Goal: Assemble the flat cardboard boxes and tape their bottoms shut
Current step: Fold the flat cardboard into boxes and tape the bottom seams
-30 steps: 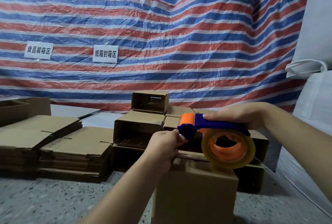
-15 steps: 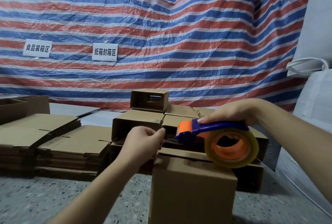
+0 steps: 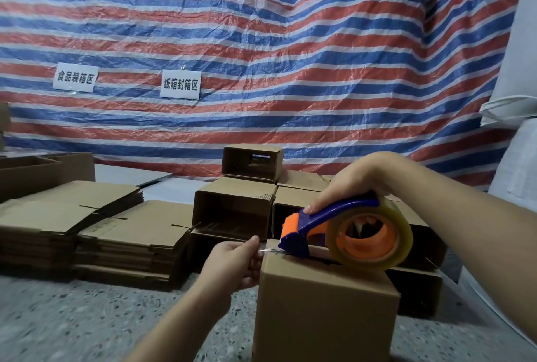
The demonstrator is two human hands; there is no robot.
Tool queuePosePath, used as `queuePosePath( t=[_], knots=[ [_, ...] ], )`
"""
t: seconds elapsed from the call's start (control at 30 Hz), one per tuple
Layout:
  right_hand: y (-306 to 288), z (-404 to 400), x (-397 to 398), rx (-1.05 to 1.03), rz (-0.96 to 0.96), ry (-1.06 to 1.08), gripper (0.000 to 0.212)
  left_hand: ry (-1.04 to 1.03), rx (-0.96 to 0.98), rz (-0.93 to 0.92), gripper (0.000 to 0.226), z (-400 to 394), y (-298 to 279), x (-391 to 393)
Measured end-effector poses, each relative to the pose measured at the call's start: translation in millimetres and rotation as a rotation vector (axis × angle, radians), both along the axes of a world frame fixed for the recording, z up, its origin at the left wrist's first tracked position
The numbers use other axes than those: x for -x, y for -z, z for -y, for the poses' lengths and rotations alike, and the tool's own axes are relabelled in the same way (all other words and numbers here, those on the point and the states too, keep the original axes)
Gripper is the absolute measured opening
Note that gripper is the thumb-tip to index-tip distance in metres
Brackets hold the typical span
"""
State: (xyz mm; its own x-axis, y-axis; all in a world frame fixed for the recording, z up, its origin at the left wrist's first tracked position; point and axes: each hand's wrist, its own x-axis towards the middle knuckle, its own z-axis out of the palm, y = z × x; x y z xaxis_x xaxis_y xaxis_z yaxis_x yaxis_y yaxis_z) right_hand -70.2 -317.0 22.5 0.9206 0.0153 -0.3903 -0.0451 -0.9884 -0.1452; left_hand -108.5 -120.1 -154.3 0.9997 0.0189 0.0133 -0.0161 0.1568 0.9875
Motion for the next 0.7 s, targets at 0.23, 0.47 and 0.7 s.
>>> queuePosePath(
  t=[0.23,0.47,0.7],
  knots=[
    [3,0,-1,-0.008,-0.002,0.008,0.060,-0.011,-0.027,0.003,0.035,0,2,-4],
    [7,-3,-5,-0.027,0.011,-0.003,0.060,0.037,-0.197,-0.076,0.041,0,8,-7],
    [7,-1,-6,-0.061,0.002,-0.012,0.065,0.118,-0.184,-0.197,0.059,-2,23,-6]
  ],
)
